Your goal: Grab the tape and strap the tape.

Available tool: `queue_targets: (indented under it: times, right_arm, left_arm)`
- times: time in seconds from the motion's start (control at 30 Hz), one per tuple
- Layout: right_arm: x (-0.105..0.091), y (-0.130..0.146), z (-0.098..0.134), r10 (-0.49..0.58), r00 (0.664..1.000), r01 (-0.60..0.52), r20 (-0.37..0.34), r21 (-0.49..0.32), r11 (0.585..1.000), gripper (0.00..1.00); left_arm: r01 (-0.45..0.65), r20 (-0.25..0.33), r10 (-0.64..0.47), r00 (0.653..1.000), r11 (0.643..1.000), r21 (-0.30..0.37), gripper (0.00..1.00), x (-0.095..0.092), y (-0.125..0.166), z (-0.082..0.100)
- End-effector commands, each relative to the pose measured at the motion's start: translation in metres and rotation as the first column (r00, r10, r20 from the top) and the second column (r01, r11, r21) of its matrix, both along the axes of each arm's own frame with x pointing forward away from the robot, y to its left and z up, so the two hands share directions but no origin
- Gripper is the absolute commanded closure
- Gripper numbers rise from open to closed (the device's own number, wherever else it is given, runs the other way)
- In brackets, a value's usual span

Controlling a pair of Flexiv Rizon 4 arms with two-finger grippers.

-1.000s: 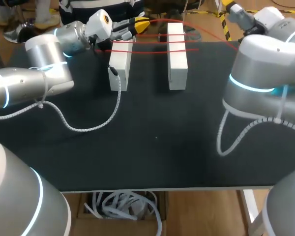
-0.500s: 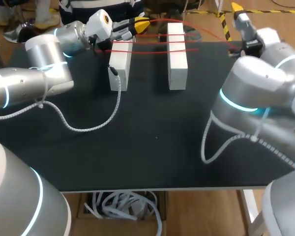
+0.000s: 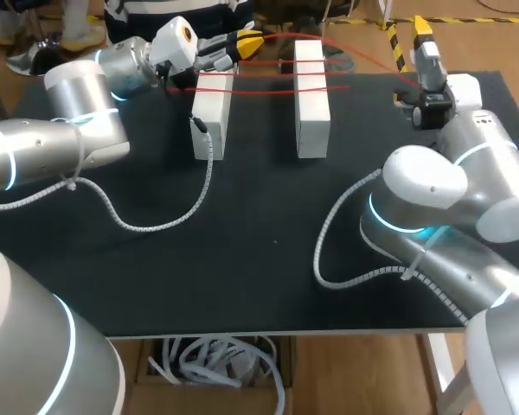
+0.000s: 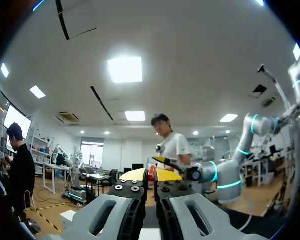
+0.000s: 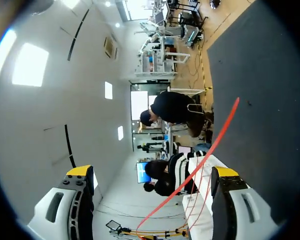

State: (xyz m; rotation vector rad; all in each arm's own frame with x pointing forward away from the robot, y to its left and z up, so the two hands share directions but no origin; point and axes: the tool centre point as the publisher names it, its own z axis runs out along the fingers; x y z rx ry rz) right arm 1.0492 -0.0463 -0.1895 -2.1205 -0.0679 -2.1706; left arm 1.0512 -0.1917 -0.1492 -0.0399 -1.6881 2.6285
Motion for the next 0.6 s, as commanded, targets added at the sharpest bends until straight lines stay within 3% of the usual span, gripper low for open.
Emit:
queue_targets:
  times: [0.03,0.37,0.6]
  right_arm:
    - [0.003,0.003,0.000,-0.016,0.993,0.014,0.113,0.023,1.000,0.00]
    - [0.004,-0.004,0.002,-0.031,0.993,0.030,0.116,0.012,0.999,0.00]
    - [-0.003,-0.001,0.015,-0.016,0.992,0.014,0.123,0.014,1.000,0.00]
  left_arm:
    - [0.001,0.000,-0.001,1.000,1.000,-0.001,1.00,0.000,0.000,0.000]
    - [0.001,0.000,-0.001,1.000,1.000,-0.001,1.00,0.000,0.000,0.000]
    - [0.001,0.000,-0.001,1.000,1.000,-0.001,1.00,0.000,0.000,0.000]
